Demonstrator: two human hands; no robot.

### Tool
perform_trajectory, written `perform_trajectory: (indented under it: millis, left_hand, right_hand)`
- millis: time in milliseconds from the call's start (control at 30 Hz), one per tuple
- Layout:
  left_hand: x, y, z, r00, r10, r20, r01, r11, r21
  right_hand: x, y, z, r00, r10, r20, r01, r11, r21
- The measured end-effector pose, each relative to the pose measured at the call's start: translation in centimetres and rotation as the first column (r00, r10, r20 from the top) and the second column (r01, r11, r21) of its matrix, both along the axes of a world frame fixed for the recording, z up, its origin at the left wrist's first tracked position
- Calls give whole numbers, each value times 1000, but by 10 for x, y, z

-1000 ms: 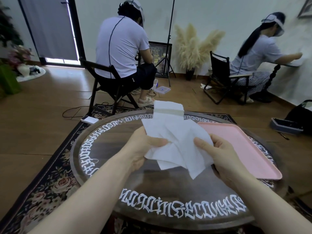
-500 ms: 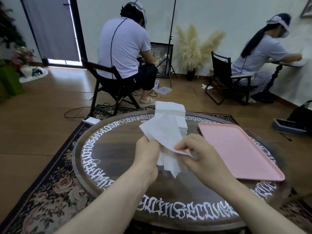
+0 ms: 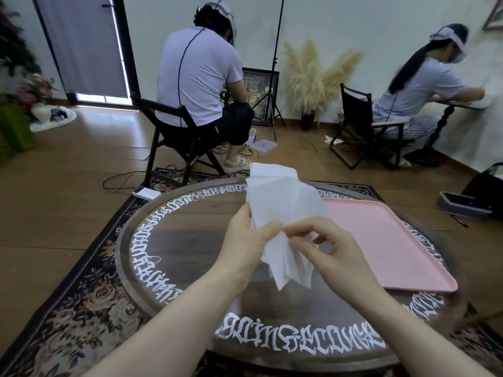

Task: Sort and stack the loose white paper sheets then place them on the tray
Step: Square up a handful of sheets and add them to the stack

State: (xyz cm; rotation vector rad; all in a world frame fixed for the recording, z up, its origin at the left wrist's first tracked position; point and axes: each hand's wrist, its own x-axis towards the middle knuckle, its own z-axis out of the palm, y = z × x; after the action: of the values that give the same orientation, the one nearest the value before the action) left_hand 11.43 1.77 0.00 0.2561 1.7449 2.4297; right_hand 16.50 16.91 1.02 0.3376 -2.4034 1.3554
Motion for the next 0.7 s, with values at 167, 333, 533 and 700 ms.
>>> perform_trajectory:
  millis: [167,333,533,700]
  left_hand:
    - [-1,1,2,993,42,108,-49,997,65]
    - [-2,-1,7,981,85,175,-103,990,94]
    - [-6,-3,8,990,93,104,-100,993,63]
    - [-3,-5,8,981,170,-93,-177,981,-79]
  right_hand:
    - [0,3,2,998,17,-65,-21,998,-64]
    - [1,3,3,998,-32,-54,27,996,-89]
    - [-10,12,-1,869,-26,495,322,788,-524]
    - [-19,24,-14,886,12,463,293,760,-580]
